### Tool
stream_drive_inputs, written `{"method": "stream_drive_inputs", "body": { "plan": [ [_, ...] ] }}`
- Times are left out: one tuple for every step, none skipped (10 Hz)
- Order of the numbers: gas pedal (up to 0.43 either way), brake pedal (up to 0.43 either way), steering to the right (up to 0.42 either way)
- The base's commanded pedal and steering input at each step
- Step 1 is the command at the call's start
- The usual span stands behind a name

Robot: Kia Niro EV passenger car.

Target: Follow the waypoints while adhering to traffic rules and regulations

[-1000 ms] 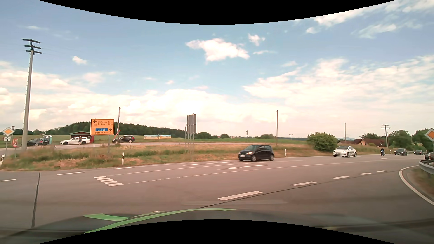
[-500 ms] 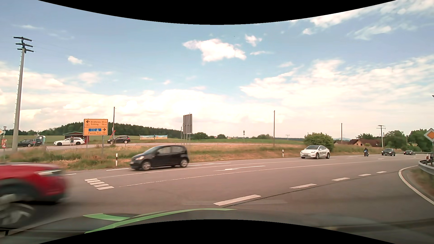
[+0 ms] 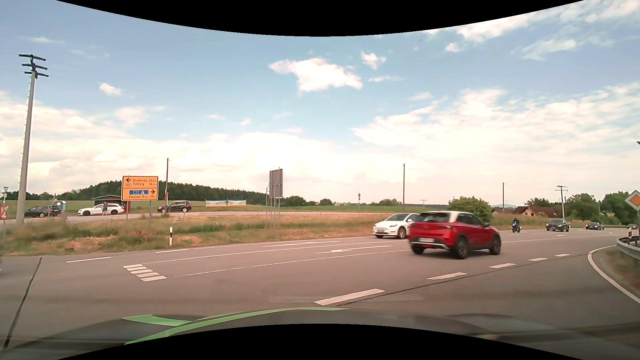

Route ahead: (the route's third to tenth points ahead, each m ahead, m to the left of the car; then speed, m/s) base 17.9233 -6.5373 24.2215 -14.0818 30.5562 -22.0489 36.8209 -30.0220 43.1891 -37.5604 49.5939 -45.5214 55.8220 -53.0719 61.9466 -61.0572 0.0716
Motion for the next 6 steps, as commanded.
{"method": "stream_drive_inputs", "body": {
  "plan": [
    [0.000, 0.226, 0.174],
    [0.000, 0.226, 0.173],
    [0.000, 0.226, 0.173],
    [0.000, 0.226, 0.173],
    [0.000, 0.226, 0.173],
    [0.000, 0.232, 0.172]
  ]
}}
